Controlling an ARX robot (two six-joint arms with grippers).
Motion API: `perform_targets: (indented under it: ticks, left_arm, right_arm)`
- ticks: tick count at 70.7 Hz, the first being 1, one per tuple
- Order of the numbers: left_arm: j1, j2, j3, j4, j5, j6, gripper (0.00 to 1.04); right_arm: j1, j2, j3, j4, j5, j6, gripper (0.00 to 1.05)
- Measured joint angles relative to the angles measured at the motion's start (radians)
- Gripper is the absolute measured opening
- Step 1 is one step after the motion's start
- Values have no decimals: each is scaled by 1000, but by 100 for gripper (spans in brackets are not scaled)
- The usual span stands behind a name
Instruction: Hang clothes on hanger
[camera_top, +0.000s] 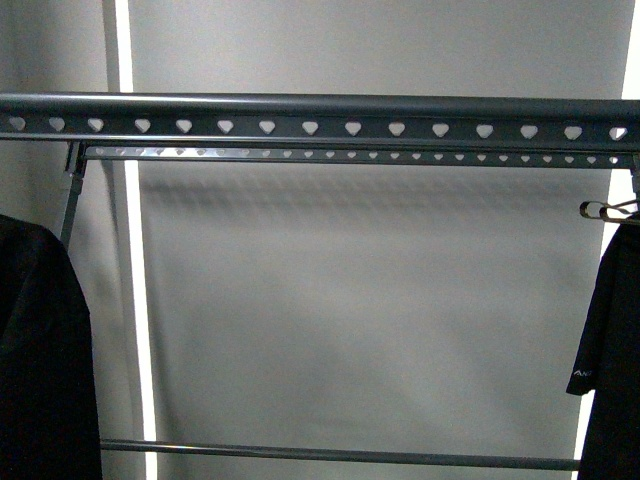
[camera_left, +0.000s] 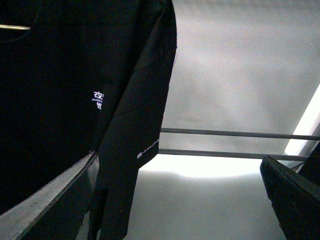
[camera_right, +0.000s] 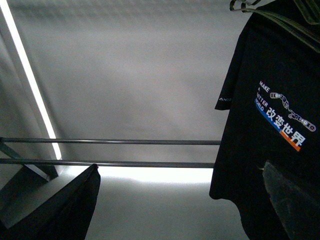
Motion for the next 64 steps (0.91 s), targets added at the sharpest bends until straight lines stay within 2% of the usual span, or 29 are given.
perform_targets:
  ticks: [27,30,32,38,43,49,52,60,64]
  left_arm:
    - [0,0,0,0,1,0,98]
    - [31,39,2,58,149,55,98]
    - [29,110,8,160,186,80,98]
    - [-7,342,113,354,77,20,98]
    - [-11,538,275,399,-55,-86,98]
    - [7,780,499,299,-216,-283,98]
    - [26,932,629,192,-280,-443,98]
    - [55,1163,798,-10,-270,-692,98]
    - [58,1232,832,-48,-270,-783,98]
  right_arm:
    - [0,0,0,0,0,0,97]
    - [0,0,0,0,0,0,97]
    - [0,0,0,0,-1,0,97]
    - [0,0,0,0,0,0,97]
    - [0,0,0,0,0,0,97]
    - [0,0,0,0,0,0,97]
    - [0,0,0,0,0,0,97]
    - [0,0,0,0,0,0,97]
    - [0,0,0,0,0,0,97]
